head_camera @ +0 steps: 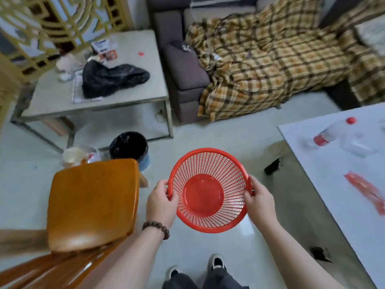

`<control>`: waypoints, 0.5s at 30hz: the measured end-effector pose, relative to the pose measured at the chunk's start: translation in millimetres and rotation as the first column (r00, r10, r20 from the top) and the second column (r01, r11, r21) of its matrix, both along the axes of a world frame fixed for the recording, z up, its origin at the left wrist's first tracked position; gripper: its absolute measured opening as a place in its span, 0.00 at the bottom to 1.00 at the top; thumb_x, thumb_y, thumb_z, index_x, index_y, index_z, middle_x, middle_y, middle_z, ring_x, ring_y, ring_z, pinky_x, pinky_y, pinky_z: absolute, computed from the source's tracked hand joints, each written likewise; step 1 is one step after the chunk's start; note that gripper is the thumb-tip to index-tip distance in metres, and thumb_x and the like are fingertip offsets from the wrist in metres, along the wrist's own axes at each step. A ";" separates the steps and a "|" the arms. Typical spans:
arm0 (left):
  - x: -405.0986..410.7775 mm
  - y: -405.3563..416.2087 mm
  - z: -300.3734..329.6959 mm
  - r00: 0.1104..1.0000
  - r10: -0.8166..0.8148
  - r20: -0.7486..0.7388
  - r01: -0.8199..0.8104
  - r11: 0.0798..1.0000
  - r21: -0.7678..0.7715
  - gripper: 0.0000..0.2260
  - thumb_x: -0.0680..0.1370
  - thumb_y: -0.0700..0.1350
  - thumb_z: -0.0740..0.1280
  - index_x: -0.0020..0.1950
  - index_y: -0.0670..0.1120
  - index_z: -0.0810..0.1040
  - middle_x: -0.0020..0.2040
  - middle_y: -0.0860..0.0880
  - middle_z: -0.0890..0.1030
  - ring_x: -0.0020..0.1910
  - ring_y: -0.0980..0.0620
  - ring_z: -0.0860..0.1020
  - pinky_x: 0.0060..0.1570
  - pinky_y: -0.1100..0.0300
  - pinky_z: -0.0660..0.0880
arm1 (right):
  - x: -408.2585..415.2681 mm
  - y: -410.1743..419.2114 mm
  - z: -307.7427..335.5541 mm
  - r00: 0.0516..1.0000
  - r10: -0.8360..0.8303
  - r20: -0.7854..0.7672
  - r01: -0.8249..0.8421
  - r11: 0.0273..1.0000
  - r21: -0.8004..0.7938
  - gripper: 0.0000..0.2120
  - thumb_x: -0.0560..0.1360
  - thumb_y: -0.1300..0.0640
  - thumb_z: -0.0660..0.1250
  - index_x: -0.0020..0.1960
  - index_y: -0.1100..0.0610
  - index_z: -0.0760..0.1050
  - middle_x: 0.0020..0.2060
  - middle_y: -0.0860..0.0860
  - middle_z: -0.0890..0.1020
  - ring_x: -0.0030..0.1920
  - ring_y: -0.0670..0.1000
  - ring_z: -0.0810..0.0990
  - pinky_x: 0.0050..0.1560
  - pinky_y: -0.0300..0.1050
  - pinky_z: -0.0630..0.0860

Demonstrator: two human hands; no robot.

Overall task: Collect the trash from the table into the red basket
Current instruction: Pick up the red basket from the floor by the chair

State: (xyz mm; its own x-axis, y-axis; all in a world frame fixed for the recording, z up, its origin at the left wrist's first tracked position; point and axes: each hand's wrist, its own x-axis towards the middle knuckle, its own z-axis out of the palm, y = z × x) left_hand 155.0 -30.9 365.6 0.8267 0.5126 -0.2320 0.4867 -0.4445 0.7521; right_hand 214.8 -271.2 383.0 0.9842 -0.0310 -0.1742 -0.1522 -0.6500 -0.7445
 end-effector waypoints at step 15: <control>163.9 -114.1 12.4 0.889 -0.458 0.025 0.456 0.889 0.051 0.09 0.75 0.44 0.70 0.55 0.49 0.79 0.34 0.62 0.78 0.31 0.66 0.76 0.25 0.77 0.67 | 37.7 -117.8 4.6 0.910 -0.414 0.002 0.413 0.910 0.042 0.16 0.74 0.63 0.60 0.56 0.48 0.76 0.44 0.47 0.82 0.44 0.44 0.78 0.39 0.31 0.68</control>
State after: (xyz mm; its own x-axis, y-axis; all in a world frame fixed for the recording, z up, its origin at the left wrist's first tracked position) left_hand 318.9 -145.0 378.0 0.9791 0.0850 -0.1846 0.1955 -0.6428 0.7407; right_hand 252.5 -389.0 387.6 0.8865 -0.4290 -0.1732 -0.3930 -0.5006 -0.7713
